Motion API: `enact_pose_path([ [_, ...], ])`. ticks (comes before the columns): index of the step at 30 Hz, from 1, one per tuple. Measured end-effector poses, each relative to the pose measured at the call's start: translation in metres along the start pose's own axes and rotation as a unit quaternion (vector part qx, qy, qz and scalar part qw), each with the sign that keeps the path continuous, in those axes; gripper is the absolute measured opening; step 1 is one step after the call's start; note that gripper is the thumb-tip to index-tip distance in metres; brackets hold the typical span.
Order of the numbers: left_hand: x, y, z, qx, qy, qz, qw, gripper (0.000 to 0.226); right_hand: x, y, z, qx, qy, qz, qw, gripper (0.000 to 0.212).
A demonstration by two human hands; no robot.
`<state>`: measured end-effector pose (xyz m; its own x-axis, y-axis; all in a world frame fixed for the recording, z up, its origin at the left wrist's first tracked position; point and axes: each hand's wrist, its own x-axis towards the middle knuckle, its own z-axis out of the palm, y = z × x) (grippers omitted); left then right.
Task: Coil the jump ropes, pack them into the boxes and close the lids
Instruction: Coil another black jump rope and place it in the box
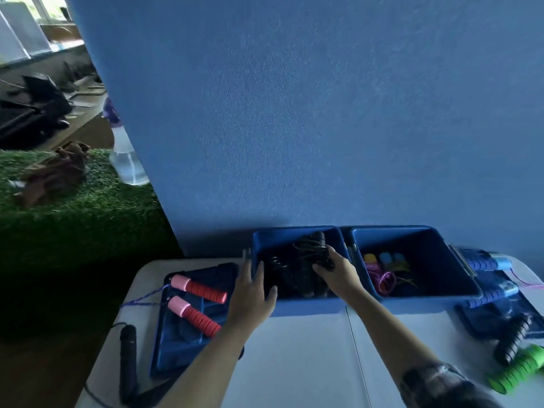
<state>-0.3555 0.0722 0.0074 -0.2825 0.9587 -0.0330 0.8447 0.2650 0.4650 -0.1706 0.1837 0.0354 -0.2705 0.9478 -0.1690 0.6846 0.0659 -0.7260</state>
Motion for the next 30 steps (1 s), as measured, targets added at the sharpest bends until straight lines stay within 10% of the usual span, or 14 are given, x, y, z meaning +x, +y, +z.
enact_pose_path([
  [30, 0.005, -0.012, 0.020, 0.095, 0.010, -0.048, 0.994, 0.075, 0.043, 0.002, 0.044, -0.237, -0.176, 0.076, 0.952, 0.048],
])
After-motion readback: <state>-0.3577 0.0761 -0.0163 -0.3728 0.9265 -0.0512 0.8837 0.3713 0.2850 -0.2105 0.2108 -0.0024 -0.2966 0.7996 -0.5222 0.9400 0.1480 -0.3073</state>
